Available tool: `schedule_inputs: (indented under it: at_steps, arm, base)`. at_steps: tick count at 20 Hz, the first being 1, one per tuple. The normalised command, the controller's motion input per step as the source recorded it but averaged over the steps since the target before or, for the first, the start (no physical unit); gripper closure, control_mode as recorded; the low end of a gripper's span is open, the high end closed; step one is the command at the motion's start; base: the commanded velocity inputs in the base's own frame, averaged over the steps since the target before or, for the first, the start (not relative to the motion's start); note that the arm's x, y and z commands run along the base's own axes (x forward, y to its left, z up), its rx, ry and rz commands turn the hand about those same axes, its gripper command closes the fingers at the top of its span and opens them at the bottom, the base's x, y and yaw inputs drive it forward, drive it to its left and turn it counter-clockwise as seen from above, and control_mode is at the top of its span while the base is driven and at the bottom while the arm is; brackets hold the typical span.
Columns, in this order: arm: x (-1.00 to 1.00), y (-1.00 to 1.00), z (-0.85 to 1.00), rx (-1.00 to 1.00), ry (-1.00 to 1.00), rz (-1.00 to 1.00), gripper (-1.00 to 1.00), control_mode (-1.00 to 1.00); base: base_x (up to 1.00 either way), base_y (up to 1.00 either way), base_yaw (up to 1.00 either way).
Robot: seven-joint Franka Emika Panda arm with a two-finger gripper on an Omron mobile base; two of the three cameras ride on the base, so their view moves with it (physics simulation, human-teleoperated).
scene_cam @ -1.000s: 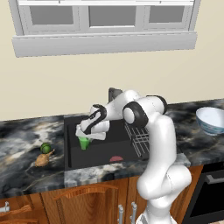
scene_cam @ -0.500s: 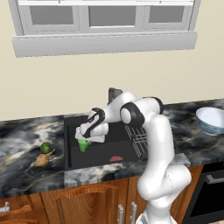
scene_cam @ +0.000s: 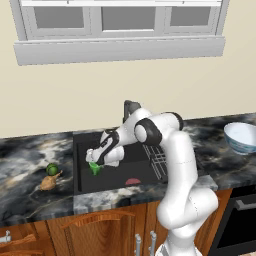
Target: Remove the onion and avocado from the sink. Then move the bowl and cup from the counter to the sink for washing.
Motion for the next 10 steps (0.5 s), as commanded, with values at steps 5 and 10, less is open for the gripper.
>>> schedule_inputs:
  at_steps: [5, 10]
  arm:
    - [0.08, 0.04, -0.19, 0.01, -0.02, -0.06, 1.00, -1.00]
    - [0.10, 0.06, -0.18, 0.05, 0.00, -0.07, 1.00, -1.00]
  base:
    - [0.00, 0.00, 0.00]
    - [0.00, 0.00, 0.00]
